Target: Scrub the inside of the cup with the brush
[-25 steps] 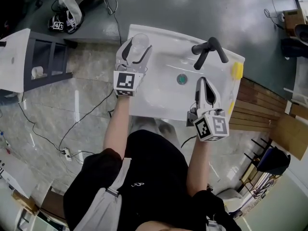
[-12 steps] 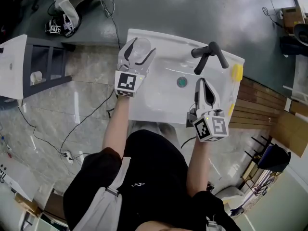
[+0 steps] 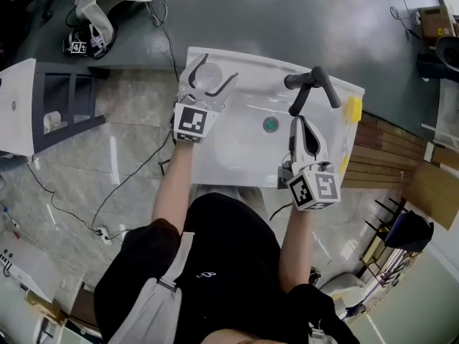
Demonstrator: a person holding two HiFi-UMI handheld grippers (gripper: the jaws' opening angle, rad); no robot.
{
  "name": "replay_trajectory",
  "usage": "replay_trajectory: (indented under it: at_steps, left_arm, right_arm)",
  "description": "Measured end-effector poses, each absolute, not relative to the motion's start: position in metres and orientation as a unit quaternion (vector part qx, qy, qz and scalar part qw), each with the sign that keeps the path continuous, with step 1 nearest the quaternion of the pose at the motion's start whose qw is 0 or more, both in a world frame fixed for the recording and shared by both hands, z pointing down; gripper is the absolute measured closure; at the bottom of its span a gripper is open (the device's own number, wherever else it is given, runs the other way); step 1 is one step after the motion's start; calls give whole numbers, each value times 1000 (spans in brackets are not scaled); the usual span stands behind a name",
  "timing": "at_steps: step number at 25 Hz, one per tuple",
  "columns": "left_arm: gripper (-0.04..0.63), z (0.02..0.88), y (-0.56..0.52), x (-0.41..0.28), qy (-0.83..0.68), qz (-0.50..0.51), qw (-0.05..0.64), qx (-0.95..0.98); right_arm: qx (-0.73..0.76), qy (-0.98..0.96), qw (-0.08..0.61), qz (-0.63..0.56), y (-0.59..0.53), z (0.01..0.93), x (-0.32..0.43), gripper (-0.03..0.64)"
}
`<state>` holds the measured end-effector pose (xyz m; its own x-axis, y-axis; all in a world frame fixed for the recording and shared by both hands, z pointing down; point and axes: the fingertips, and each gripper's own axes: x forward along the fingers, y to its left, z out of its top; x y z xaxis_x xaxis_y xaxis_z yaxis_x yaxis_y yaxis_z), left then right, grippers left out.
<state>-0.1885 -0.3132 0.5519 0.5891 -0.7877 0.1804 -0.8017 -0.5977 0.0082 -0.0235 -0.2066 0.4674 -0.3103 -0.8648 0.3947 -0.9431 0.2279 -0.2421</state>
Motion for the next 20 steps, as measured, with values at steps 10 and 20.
replay_trajectory:
  at_steps: [10, 20]
  left_arm:
    - [271, 550, -316, -181, -420, 83, 30, 903]
    - [322, 553, -316, -190, -435, 98, 46, 894]
  right_arm:
    - [581, -775, 94, 230, -212, 474, -25, 617]
    - [583, -774, 87, 231, -210, 473, -28, 617]
